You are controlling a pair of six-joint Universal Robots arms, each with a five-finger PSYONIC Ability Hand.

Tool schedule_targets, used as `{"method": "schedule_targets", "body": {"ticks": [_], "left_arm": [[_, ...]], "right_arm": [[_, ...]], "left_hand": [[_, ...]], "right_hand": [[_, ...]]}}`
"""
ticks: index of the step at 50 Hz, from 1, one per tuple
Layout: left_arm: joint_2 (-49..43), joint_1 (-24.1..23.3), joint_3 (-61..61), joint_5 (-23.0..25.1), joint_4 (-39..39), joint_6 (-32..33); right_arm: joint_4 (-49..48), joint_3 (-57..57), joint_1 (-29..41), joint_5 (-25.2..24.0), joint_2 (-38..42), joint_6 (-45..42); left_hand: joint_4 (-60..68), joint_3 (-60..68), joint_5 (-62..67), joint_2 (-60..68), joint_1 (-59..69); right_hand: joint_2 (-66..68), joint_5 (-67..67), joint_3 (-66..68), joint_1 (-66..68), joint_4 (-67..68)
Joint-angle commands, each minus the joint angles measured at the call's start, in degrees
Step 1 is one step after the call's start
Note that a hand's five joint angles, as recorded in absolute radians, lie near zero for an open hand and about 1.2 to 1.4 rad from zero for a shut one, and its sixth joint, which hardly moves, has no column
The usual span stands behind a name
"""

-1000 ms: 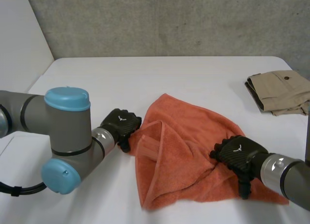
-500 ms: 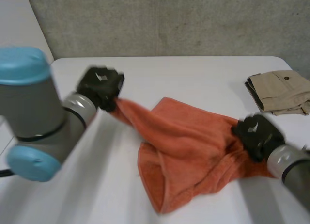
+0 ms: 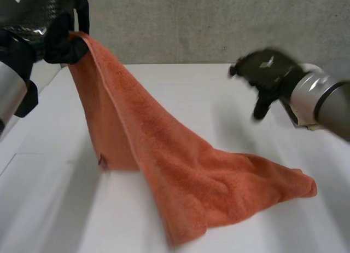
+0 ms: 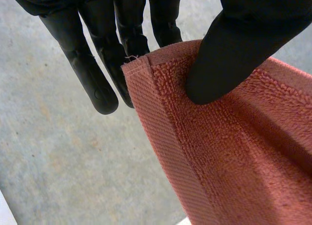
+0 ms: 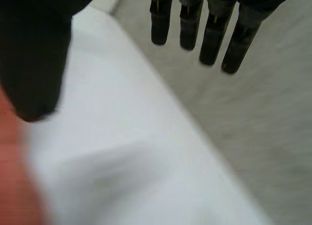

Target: Fold the laundry.

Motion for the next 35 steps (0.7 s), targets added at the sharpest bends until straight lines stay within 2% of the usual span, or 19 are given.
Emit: {"method": "schedule_targets", "body": {"ticks": [1, 6, 14, 17, 22, 30, 31, 35], "left_arm": [[-7.86, 3.88, 0.25, -0.06, 2.13, 0.58], [-12.95, 6.7, 0.69, 0.03, 3.98, 0.49], [-18.14, 7.15, 3.15, -0.14, 5.91, 0.31], [-19.37, 7.23, 3.94, -0.23, 6.35, 0.31], [-19.9, 7.23, 4.38, -0.23, 7.14, 0.31], [-19.9, 7.23, 4.38, -0.41, 7.58, 0.31], [-19.9, 7.23, 4.38, -0.49, 7.58, 0.31], [-19.38, 7.32, 4.29, -0.49, 7.58, 0.31]], "right_arm": [[2.89, 16.15, 2.37, -2.6, -0.45, 12.85], [-4.4, 30.2, 1.4, -7.26, -5.1, 16.79], [-17.93, 40.07, 2.62, -8.67, -4.94, 27.25], [-21.11, 41.48, 4.73, -8.5, -3.8, 28.58], [-27.43, 42.45, 12.45, -7.88, -0.73, 28.49], [-33.68, 41.49, 18.27, -5.34, 3.93, 27.35], [-34.03, 41.31, 18.54, -4.81, 4.29, 26.92], [-34.65, 41.05, 18.28, 0.54, 5.08, 22.88]], "left_hand": [[11.23, 11.82, 14.3, 11.54, 14.26], [11.23, 11.82, 14.3, 11.54, 14.26], [11.23, 11.82, 14.3, 11.54, 14.26], [11.23, 11.82, 14.3, 11.54, 14.26], [11.23, 11.82, 14.3, 11.54, 14.26], [11.23, 11.82, 14.3, 11.54, 14.26], [11.23, 11.82, 14.3, 11.54, 14.26], [11.23, 11.82, 14.3, 11.54, 14.26]], "right_hand": [[-14.27, -16.58, -16.5, -7.3, -16.86], [-14.27, -16.58, -16.5, -7.3, -16.86], [-12.25, -14.56, -14.48, -5.28, -14.85], [-11.91, -14.22, -14.14, -4.95, -14.51], [-10.4, -12.71, -12.63, -3.44, -13.0], [-7.38, -9.69, -9.61, -0.41, -9.98], [-5.04, -7.35, -7.27, 1.93, -7.64], [48.49, 46.18, 46.26, 55.46, 45.9]]}}
